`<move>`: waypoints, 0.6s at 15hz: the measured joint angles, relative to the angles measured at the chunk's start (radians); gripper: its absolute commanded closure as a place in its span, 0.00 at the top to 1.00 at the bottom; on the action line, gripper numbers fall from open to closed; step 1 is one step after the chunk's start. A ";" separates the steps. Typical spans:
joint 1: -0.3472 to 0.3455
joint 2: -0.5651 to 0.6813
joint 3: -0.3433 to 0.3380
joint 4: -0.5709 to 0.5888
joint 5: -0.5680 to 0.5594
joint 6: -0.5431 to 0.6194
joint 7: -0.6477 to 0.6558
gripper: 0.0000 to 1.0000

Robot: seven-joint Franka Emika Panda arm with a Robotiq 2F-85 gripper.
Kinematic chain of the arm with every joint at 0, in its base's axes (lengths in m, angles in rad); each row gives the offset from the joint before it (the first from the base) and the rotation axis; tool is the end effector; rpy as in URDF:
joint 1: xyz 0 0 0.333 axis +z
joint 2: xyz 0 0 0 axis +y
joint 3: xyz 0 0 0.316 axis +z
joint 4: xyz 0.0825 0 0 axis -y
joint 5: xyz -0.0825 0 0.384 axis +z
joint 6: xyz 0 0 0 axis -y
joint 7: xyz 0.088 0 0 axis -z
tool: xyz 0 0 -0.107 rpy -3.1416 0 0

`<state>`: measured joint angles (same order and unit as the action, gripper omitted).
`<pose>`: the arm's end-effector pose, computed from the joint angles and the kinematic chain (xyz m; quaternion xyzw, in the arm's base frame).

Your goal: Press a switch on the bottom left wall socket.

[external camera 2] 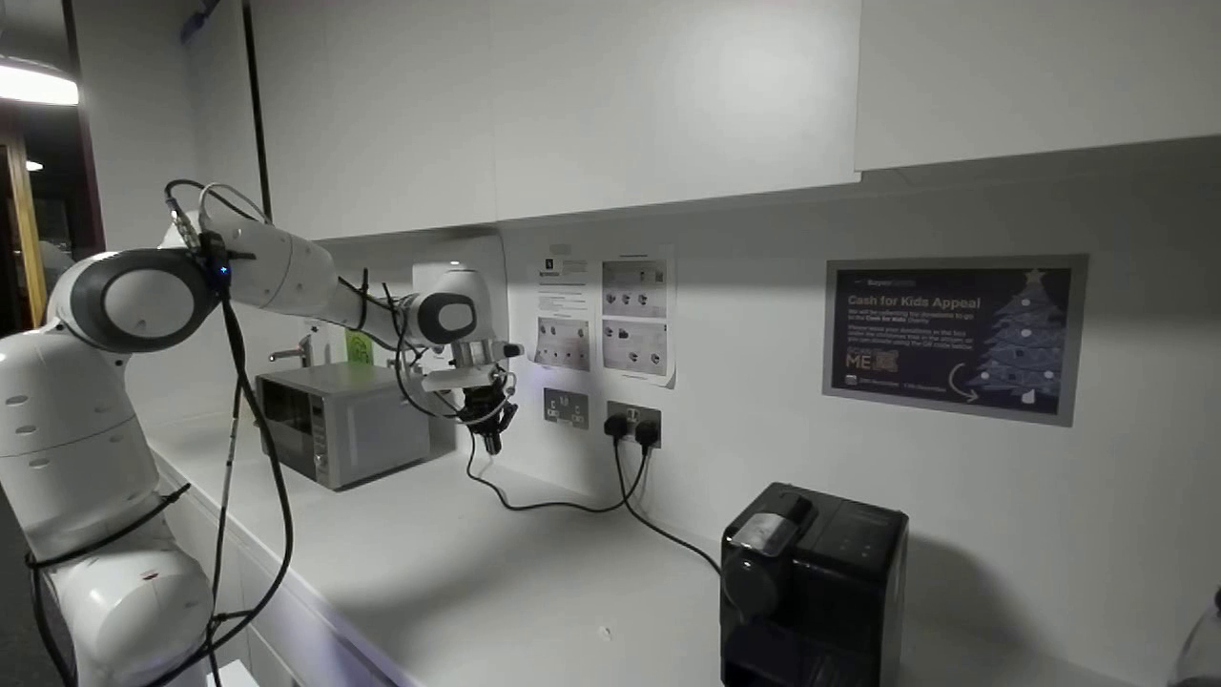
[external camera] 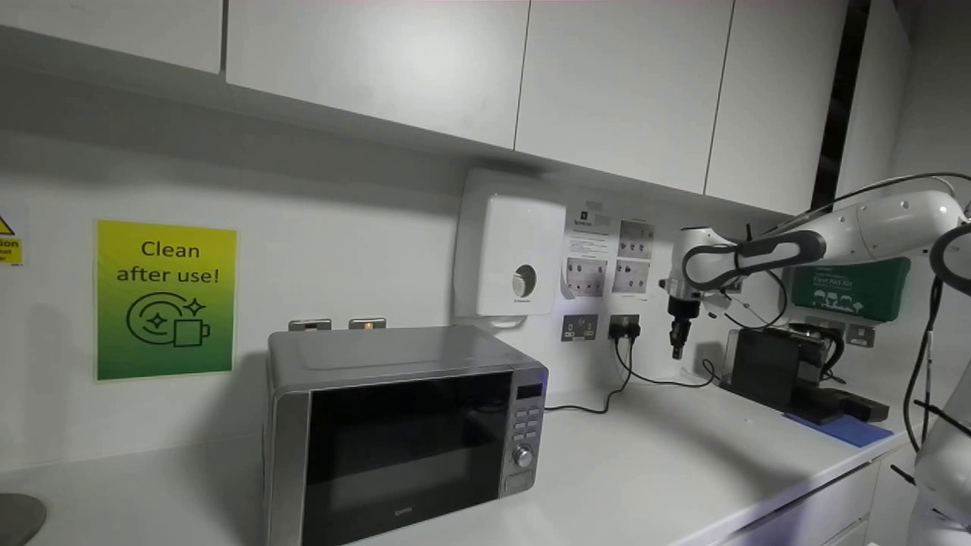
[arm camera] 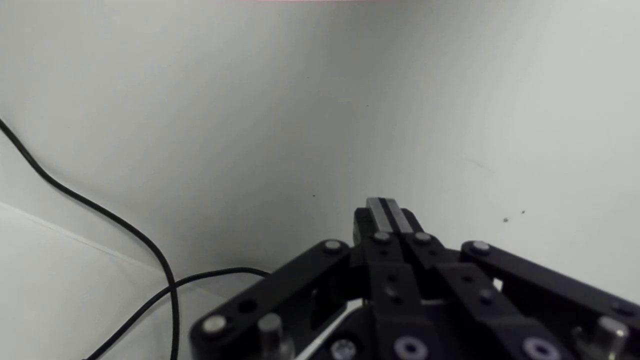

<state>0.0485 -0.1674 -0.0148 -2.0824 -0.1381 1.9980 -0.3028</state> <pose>0.5148 0.0086 0.5076 0.9784 0.1926 0.0326 0.0677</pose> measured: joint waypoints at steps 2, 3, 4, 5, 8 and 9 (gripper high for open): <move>-0.001 -0.005 -0.011 0.000 0.038 0.001 0.005 0.00; -0.003 -0.006 -0.014 0.000 0.047 0.001 0.015 0.00; -0.006 -0.007 -0.015 0.000 0.050 0.001 0.031 0.00; -0.009 -0.007 -0.015 0.000 0.051 0.001 0.054 0.00; -0.012 -0.007 -0.015 0.000 0.051 0.002 0.137 0.11; -0.013 -0.007 -0.015 0.000 0.051 0.006 0.159 0.27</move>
<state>0.0360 -0.1744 -0.0295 -2.0824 -0.0872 2.0036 -0.1440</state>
